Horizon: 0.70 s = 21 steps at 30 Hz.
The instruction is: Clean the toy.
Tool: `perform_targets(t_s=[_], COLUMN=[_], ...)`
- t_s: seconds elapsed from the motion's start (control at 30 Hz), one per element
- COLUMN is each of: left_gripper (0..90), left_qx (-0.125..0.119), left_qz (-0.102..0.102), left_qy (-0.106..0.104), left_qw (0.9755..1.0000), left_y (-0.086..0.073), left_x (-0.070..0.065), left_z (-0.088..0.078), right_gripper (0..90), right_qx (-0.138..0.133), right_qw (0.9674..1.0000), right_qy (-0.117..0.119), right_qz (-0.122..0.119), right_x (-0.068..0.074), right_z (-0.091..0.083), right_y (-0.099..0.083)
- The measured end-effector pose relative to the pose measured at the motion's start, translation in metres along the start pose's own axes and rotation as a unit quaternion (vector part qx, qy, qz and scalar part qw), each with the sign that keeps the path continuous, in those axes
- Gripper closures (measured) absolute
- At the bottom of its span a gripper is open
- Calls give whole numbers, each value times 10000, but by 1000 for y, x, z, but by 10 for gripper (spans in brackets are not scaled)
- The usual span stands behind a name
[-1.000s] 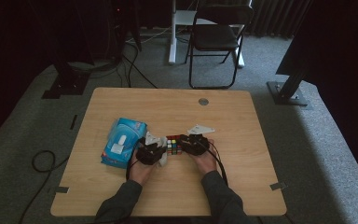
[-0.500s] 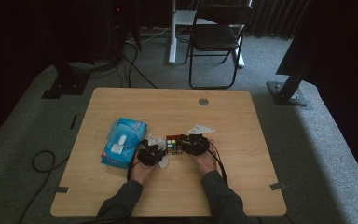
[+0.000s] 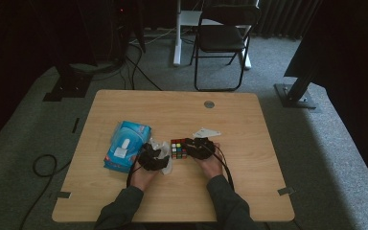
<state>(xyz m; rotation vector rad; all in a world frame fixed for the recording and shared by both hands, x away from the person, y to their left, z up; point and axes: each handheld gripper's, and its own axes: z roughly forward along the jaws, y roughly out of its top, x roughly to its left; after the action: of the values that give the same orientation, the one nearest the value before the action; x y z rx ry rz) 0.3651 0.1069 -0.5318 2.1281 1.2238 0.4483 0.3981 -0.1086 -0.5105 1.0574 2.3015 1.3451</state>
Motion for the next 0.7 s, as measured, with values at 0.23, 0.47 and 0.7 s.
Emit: perform_targets(t_s=[0.23,0.47,0.7], left_gripper=[747,835,843], left_qx=[52,64,-6], left_qz=[-49,-130,-193], left_qy=[-405,-382,-272], left_qw=[9992,9992,9994], left_y=[1,2,2], left_x=[1,2,7], left_z=[1,0,-5], right_gripper=[496,371,305], right_qx=[120,61,174], right_qw=[9995,9998,9993], right_qy=[-293,-208,-212], right_qz=[-28,-30,-265], right_x=[6,19,30], right_z=[0,3,13], right_y=[6,9,13])
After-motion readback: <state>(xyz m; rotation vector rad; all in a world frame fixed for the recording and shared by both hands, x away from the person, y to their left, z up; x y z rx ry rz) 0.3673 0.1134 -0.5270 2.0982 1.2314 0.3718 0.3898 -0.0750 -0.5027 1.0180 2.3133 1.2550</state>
